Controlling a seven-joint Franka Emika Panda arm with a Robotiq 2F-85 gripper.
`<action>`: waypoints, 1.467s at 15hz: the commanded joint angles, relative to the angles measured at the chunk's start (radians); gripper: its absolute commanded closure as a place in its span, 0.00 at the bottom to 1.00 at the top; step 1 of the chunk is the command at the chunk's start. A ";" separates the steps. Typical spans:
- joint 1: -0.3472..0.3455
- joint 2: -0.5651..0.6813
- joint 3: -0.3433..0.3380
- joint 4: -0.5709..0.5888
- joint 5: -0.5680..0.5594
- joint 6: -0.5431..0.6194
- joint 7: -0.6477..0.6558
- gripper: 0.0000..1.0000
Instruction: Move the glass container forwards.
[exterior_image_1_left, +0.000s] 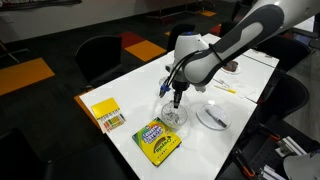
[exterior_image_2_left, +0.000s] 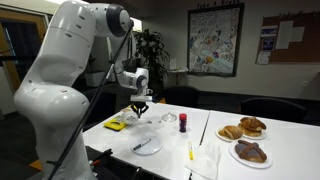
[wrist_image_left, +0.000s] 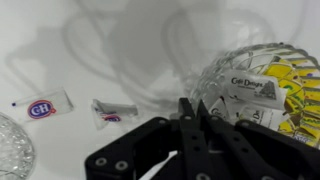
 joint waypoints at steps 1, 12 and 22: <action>-0.075 -0.075 0.085 -0.109 0.045 -0.015 -0.215 0.98; -0.061 -0.157 -0.014 -0.272 -0.057 -0.037 -0.332 0.98; -0.071 -0.181 -0.043 -0.251 -0.099 -0.058 -0.350 0.19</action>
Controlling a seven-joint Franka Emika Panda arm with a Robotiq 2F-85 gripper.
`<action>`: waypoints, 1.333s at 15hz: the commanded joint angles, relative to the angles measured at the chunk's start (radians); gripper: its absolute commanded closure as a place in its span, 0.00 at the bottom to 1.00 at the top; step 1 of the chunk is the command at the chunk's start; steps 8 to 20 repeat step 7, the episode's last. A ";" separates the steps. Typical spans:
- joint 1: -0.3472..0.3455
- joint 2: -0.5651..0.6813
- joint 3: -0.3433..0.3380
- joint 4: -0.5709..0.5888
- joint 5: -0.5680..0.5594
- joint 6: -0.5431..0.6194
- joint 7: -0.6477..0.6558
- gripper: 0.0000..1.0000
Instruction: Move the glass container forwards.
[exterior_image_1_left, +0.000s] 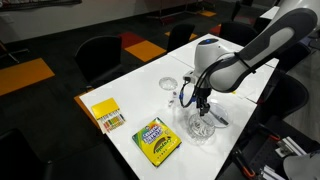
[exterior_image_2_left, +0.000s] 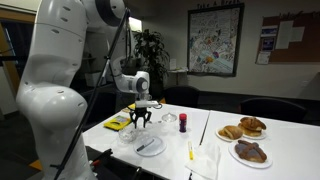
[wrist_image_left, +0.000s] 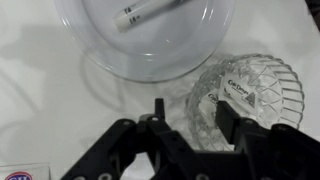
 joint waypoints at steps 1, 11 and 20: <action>-0.010 -0.062 -0.003 -0.006 0.018 -0.045 -0.040 0.13; -0.011 -0.293 -0.034 -0.043 0.079 -0.048 -0.037 0.00; -0.011 -0.293 -0.034 -0.043 0.079 -0.048 -0.037 0.00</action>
